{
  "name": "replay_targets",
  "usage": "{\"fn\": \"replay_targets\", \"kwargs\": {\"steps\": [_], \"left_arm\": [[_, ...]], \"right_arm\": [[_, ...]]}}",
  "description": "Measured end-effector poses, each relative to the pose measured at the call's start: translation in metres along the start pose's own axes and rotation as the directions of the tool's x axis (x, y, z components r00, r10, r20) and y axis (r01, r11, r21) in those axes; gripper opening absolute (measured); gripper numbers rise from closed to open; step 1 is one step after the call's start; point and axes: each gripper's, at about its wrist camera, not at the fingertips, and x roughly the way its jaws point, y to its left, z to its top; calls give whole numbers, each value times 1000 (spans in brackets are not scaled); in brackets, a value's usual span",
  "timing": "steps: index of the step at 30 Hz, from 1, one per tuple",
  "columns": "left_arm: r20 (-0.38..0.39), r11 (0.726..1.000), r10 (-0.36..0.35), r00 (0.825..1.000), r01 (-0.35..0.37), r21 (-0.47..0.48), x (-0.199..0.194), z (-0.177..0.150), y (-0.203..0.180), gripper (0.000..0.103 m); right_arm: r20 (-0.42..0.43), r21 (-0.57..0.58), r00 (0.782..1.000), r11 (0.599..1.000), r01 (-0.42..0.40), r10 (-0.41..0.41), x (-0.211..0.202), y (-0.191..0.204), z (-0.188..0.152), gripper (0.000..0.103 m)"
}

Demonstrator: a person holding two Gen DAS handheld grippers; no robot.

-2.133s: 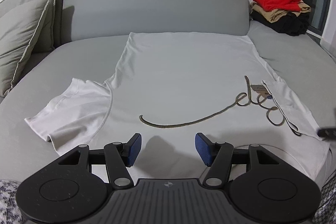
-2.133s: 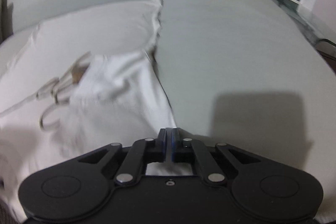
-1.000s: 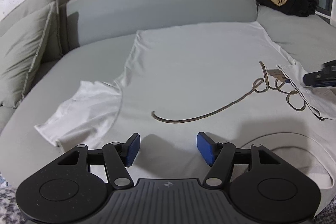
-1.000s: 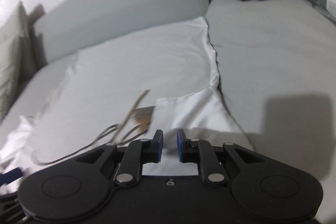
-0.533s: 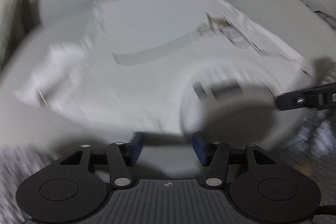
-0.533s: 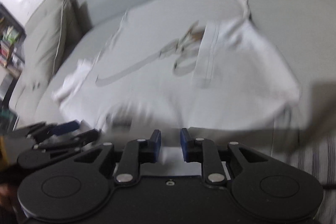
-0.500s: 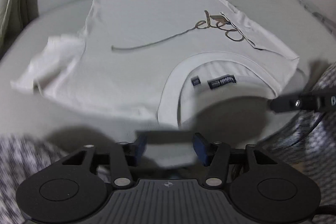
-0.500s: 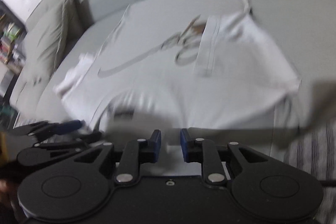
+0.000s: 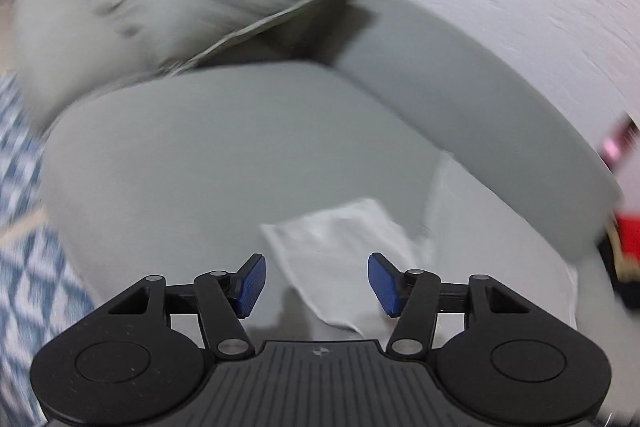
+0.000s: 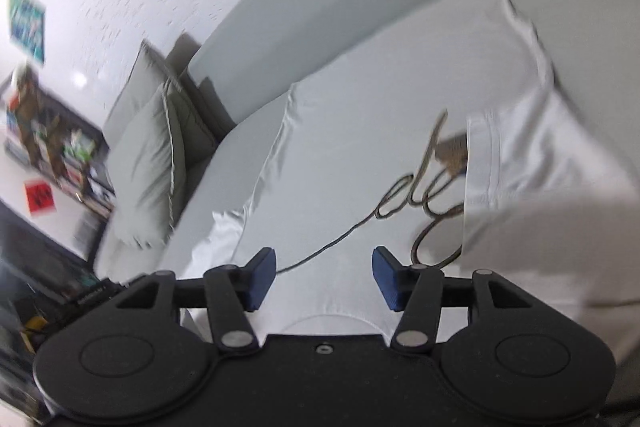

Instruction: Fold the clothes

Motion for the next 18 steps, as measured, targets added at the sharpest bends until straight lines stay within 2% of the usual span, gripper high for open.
{"fn": "replay_targets", "kwargs": {"steps": [3,6,8,9,10,12,14,16,18], "left_arm": [[-68,988,2,998,-12,-153,22,10,25,52],[-93,969,-30,995,7,-246,32,13,40,51],[-91,972,-62,994,40,-232,34,15,37,51],[-95,973,-80,992,58,-223,36,16,34,47],[-112,972,-102,988,75,-225,40,16,29,43],[-154,966,-121,981,81,-244,52,16,26,43],[-166,969,-108,980,66,-238,58,16,22,44],[-159,977,-79,984,44,-211,60,16,17,50],[-150,983,-50,987,22,-184,61,15,12,49]], "right_arm": [[-32,187,998,982,-41,48,17,-30,-4,46],[-25,250,996,965,-78,87,19,-40,0,47],[-18,261,995,961,-87,95,19,-44,-1,46],[-17,262,995,961,-89,97,19,-45,-1,46],[-16,260,995,961,-90,98,19,-45,-1,46],[-19,244,995,966,-87,94,19,-44,-1,46],[-12,236,996,968,-86,91,19,-43,-2,46],[-12,233,996,968,-88,93,17,-45,-1,46],[-12,229,996,969,-88,94,18,-45,-1,46]]}}
